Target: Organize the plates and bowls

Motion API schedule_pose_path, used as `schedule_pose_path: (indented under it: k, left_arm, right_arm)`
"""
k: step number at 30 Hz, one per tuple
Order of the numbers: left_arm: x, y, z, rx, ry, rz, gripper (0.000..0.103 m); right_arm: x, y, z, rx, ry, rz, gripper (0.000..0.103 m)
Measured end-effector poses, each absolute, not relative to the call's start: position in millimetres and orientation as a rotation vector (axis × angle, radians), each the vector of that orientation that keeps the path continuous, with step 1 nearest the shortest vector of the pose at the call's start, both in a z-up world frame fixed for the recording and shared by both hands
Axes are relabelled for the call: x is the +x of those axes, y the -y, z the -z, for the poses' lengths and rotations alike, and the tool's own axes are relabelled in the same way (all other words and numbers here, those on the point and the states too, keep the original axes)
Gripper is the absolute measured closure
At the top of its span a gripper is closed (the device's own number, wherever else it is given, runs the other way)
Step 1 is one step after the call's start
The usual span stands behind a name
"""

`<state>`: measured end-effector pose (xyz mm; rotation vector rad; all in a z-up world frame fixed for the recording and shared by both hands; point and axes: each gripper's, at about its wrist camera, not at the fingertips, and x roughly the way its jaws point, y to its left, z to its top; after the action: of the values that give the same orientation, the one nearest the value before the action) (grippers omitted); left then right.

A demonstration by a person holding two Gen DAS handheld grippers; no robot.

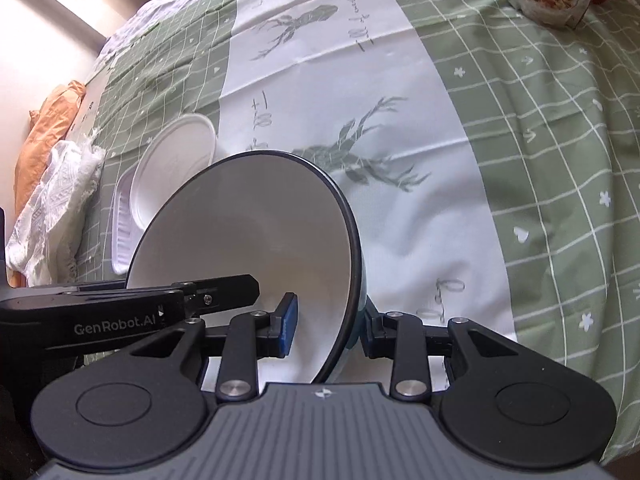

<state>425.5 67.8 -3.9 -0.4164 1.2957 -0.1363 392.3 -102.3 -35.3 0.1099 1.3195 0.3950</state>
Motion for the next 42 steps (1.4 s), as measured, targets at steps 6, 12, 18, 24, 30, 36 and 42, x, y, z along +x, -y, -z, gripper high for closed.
schedule_pose_path:
  k: [6, 12, 18, 24, 30, 36, 42]
  left_arm:
    - [398, -64, 32, -0.415, -1.391, 0.124, 0.064]
    - [380, -62, 58, -0.437, -1.461, 0.093, 0.065]
    - [377, -68, 61, -0.484, -1.469, 0.077, 0.072]
    - [377, -74, 56, -0.492, -1.479, 0.054, 0.078]
    - [379, -80, 53, -0.504, -1.472, 0.032, 0.082]
    - [376, -77, 45, -0.46, -1.468, 0.04, 0.082]
    - [375, -81, 36, -0.414, -1.445, 0.025, 0.082]
  right_arm:
    - [366, 102, 65, 0.097, -1.404, -0.368, 0.07]
    - [359, 101, 92, 0.087, -1.462, -0.325, 0.069]
    - [361, 105, 92, 0.112, -1.469, -0.323, 0.069]
    - [363, 109, 83, 0.125, -1.455, -0.309, 0.069]
    - [363, 110, 76, 0.101, -1.432, -0.309, 0.069]
    - [360, 107, 72, 0.058, -1.421, -0.311, 0.069]
    - [360, 107, 59, 0.02, -1.387, -0.314, 0.07]
